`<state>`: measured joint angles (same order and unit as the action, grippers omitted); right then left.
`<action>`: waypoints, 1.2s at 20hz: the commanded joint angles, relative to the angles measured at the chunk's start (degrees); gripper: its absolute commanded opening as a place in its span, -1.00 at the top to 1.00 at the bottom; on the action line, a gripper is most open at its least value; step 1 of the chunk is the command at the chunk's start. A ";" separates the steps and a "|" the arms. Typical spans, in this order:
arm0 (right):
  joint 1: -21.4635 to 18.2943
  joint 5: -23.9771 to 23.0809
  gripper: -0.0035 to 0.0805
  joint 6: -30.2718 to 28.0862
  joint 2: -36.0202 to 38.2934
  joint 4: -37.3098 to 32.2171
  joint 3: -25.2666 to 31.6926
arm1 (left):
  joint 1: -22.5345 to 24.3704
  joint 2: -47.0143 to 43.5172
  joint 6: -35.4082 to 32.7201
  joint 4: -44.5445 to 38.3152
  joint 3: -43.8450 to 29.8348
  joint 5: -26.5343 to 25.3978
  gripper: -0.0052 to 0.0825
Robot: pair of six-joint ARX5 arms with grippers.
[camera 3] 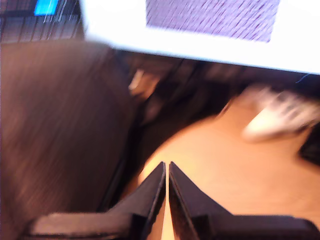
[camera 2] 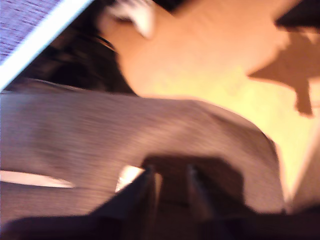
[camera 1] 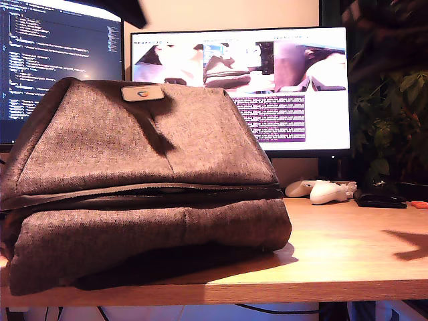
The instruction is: Pack the pair of socks inside the grey Google backpack
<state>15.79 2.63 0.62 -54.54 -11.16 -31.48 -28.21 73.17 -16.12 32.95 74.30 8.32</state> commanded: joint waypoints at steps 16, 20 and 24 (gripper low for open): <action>-5.01 3.30 0.95 -0.79 12.31 9.49 0.44 | 8.17 -35.71 10.16 -17.94 -32.54 -1.73 0.94; -5.01 3.17 0.95 -0.66 16.28 13.25 0.39 | 8.17 -41.42 9.75 -15.76 -32.54 -1.73 0.94; -5.05 2.82 0.95 -0.66 16.17 16.09 0.39 | 8.17 -44.06 10.29 -10.38 -32.54 -1.73 0.93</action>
<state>10.90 5.45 -0.03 -38.22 4.78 -31.48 -19.79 28.53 -6.17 22.06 42.11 6.50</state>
